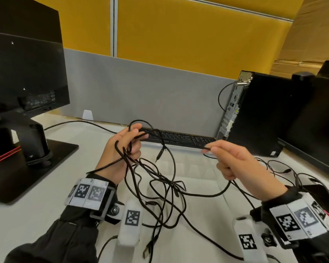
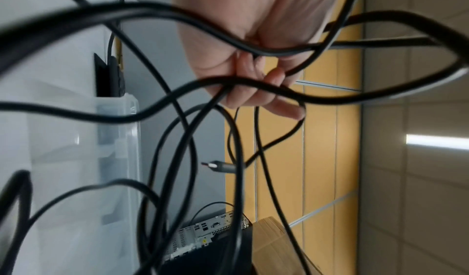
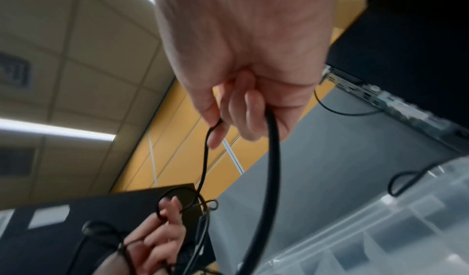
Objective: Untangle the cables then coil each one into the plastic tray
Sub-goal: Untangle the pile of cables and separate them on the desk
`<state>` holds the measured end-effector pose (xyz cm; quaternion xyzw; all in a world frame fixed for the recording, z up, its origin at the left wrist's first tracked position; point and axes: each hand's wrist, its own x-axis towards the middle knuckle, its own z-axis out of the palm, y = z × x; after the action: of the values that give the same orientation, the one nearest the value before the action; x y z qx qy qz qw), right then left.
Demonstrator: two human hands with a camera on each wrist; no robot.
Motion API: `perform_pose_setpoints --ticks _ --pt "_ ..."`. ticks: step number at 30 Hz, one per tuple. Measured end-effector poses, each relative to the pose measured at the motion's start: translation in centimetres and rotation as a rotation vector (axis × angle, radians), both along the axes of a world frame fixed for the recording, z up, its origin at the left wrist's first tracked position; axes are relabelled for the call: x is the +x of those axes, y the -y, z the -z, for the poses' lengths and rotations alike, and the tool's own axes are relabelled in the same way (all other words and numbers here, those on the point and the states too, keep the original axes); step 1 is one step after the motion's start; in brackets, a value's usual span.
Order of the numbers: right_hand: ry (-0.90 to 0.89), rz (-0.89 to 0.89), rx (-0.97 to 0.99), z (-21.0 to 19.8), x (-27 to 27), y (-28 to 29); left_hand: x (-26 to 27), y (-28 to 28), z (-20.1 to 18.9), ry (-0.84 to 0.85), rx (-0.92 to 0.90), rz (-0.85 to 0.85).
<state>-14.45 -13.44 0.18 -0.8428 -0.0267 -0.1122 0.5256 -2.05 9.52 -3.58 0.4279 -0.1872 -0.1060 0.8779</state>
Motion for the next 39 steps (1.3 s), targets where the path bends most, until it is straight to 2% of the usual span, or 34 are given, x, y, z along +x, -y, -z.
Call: perform_pose_setpoints --ticks 4,8,10,12,17,21,24,28,31,33,35,37,39 --pt "-0.107 -0.175 -0.373 -0.3 0.0 -2.2 0.0 0.1 0.4 0.022 0.013 -0.006" --pt "-0.292 -0.221 -0.507 0.8 1.8 -4.1 0.1 0.5 0.6 0.018 -0.009 0.037" --pt "-0.373 -0.215 -0.568 1.5 2.8 -4.8 0.2 0.5 0.8 0.005 -0.063 0.109" --pt "-0.377 -0.163 -0.608 1.7 3.6 -4.9 0.5 0.3 0.8 -0.002 -0.113 0.203" --pt "-0.301 0.057 -0.311 0.5 4.5 -2.5 1.3 -0.8 0.9 -0.075 -0.217 0.391" --pt "-0.194 0.106 -0.112 -0.3 4.4 -0.2 1.1 -0.4 1.1 -0.060 -0.006 0.192" --pt "-0.005 0.142 0.180 -1.7 4.0 1.4 1.7 -0.8 1.2 -0.076 0.057 0.069" --pt "0.249 0.229 0.491 -3.4 3.2 3.8 2.1 -1.4 1.4 -0.186 0.036 -0.056" --pt "0.343 0.317 0.724 -3.5 2.8 5.3 2.1 -1.4 1.5 -0.232 -0.024 -0.088" --pt "0.353 0.398 0.727 -2.9 2.7 6.6 2.3 -1.6 1.6 -0.251 -0.036 -0.133" --pt "0.315 0.480 0.631 -2.2 2.5 7.9 2.5 -2.0 1.6 -0.268 -0.030 -0.206" --pt "0.192 0.568 0.581 -1.2 2.2 9.3 2.8 -2.5 1.5 -0.269 -0.022 -0.282" --pt "0.062 0.625 0.436 0.2 1.5 10.9 3.1 -2.9 1.3 -0.264 0.016 -0.359"
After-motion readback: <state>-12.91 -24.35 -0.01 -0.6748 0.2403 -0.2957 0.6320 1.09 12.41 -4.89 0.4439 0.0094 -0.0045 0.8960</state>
